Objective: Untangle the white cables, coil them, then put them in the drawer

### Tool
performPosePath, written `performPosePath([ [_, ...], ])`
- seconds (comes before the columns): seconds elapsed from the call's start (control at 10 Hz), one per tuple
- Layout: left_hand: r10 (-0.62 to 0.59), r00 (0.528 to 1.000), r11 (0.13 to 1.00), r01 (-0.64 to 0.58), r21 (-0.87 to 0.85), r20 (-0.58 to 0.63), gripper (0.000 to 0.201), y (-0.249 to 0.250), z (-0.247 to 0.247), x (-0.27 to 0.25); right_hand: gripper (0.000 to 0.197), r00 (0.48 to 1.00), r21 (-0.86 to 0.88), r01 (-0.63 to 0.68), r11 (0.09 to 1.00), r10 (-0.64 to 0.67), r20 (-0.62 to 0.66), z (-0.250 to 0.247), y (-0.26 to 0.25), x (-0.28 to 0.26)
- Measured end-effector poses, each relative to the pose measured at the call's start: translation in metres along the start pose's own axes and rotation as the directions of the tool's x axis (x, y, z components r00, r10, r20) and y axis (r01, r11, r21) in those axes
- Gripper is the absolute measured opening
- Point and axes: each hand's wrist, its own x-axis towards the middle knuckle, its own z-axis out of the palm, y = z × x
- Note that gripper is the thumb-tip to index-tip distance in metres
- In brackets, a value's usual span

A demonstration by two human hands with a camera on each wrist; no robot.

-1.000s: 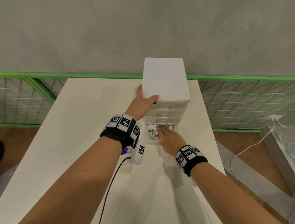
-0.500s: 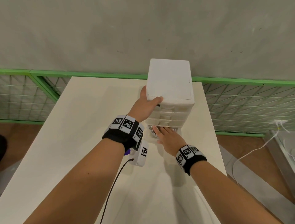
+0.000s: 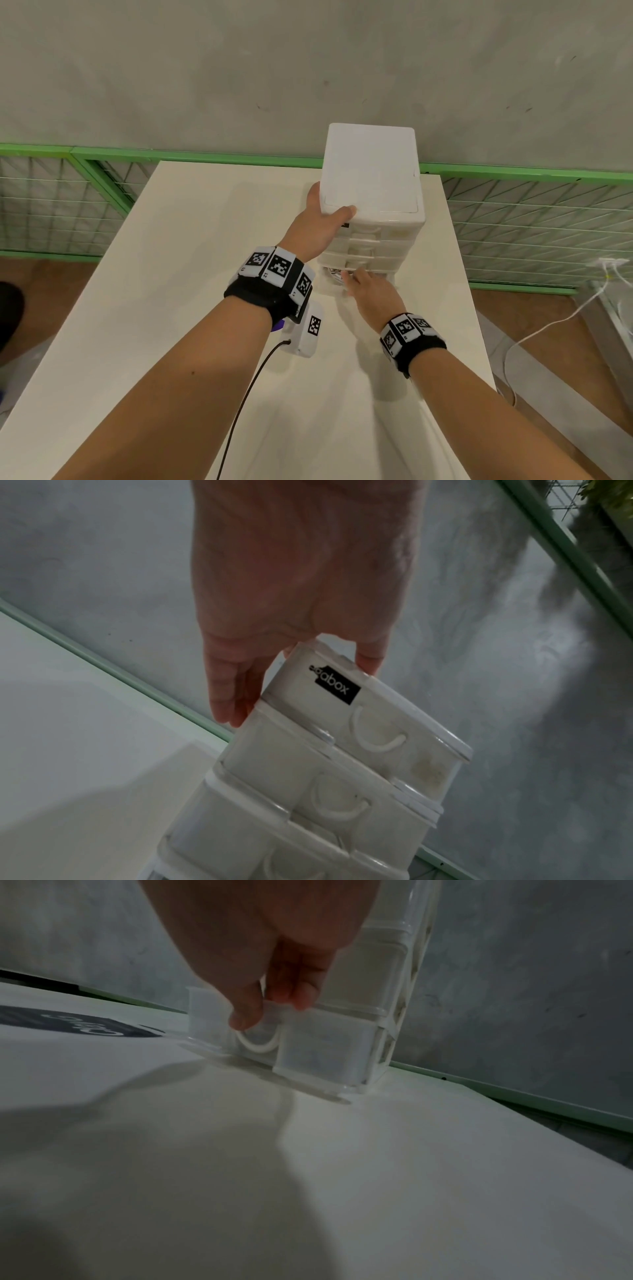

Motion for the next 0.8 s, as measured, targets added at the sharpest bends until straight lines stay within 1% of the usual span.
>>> performPosePath([
  [0.1, 0.004, 1.000, 1.000, -0.004, 0.008, -0.003, 0.070, 0.000, 0.001, 0.000, 0.041, 0.996, 0.045, -0.090, 0.995, 0.091, -0.011, -0.005, 0.003, -0.005],
  [0.3, 0.006, 1.000, 1.000, -0.006, 0.011, 0.016, 0.073, -0.001, 0.000, 0.000, 0.033, 0.979, 0.115, -0.198, 0.973, 0.203, -0.034, -0.006, 0.007, 0.005],
  [0.4, 0.002, 1.000, 1.000, -0.002, 0.014, 0.018, 0.072, -0.002, 0.000, 0.001, 0.021, 0.973, 0.165, -0.210, 0.964, 0.222, -0.057, 0.007, 0.006, 0.001],
  [0.5, 0.006, 1.000, 1.000, -0.006, 0.009, 0.016, 0.071, -0.002, -0.001, 0.002, 0.019, 0.972, 0.182, -0.223, 0.958, 0.232, -0.032, 0.012, 0.005, 0.002],
  [0.6, -0.002, 0.999, 1.000, 0.002, -0.004, 0.035, 0.072, 0.000, 0.000, -0.002, 0.016, 0.971, 0.161, -0.233, 0.959, 0.238, -0.014, 0.013, 0.003, -0.003],
  [0.7, -0.023, 0.996, 1.000, 0.024, -0.009, 0.082, 0.086, 0.002, -0.004, -0.004, 0.021, 0.960, 0.183, -0.278, 0.943, 0.268, 0.077, 0.001, -0.002, -0.003],
  [0.8, -0.119, 0.983, 0.989, 0.106, 0.099, 0.137, 0.105, -0.004, -0.017, -0.026, 0.030, 0.929, 0.184, -0.348, 0.919, 0.311, 0.202, -0.008, -0.012, -0.029],
])
